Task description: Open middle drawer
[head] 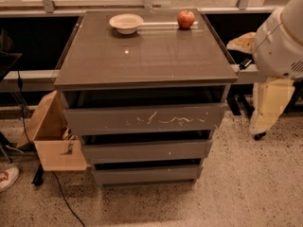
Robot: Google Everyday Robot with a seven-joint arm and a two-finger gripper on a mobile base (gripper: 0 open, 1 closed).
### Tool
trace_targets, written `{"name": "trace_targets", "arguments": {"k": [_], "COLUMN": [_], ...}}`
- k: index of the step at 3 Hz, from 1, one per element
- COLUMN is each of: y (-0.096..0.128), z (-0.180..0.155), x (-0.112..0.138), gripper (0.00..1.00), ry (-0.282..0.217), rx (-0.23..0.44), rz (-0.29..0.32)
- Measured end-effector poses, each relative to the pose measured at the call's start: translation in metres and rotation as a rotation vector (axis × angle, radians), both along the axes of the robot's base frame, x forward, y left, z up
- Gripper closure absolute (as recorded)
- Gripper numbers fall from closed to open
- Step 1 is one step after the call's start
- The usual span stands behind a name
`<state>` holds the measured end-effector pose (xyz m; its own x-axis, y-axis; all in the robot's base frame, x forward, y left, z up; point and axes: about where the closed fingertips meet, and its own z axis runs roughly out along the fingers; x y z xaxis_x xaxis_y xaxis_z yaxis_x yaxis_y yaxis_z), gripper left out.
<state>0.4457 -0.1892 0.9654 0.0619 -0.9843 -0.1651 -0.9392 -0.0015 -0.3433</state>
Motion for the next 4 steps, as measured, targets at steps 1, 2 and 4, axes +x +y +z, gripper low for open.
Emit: {"name": "trace_targets", "arguments": {"k": [1, 2, 4], "y": [0.014, 0.038, 0.075], "z": [-0.060, -0.131, -0.215], "x": [-0.010, -0.018, -0.022], "gripper": [0.00, 0.00, 0.00], "ry": [0.070, 0.148, 0.247], "rx": [0.037, 0.052, 0.122], "rz": [0.055, 0.103, 0.139]}}
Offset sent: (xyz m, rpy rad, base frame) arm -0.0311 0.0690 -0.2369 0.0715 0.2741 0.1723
